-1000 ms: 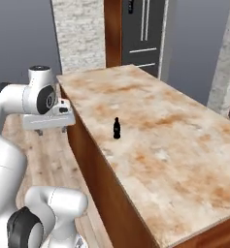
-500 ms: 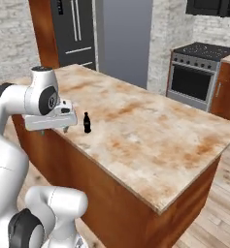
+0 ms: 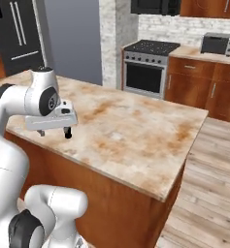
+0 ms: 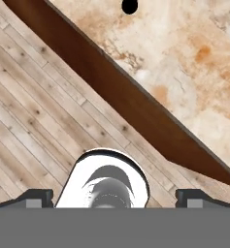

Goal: Place the large bottle from the dining counter next to the other large bottle outside the sink, and place the small bottle from the dining counter next to the other small bottle inside the sink.

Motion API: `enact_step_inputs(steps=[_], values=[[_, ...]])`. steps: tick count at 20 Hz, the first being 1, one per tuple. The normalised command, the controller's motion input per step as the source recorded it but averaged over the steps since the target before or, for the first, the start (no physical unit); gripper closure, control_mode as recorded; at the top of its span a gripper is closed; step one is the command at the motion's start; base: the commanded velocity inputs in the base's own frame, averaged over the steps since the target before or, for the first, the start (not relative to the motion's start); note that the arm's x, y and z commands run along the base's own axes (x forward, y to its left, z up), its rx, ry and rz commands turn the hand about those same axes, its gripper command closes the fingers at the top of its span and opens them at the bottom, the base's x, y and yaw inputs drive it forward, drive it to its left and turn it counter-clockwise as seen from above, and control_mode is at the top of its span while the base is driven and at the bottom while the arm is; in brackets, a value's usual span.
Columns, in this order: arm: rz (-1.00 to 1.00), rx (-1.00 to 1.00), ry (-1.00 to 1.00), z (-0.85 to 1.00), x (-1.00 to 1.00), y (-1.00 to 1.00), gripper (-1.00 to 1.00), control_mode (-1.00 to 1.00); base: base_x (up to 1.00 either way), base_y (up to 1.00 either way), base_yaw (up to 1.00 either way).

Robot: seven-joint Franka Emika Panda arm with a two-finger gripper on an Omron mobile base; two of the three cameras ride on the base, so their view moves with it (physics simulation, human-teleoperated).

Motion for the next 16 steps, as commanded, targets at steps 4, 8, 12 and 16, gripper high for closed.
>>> enact_step_inputs(steps=[4, 8, 12, 16], values=[[0.0, 0.0, 0.0, 0.0, 0.0, 0.0, -1.0, 1.0, 0.04, 0.57, -0.39], [0.0, 0.0, 0.0, 0.0, 0.0, 0.0, -1.0, 1.0, 0.01, 0.72, -0.35], [0.0, 0.0, 0.0, 0.0, 0.0, 0.0, -1.0, 1.0, 0.11, 0.62, -0.34], [0.0, 0.0, 0.0, 0.0, 0.0, 0.0, -1.0, 1.0, 0.14, 0.47, -0.33]])
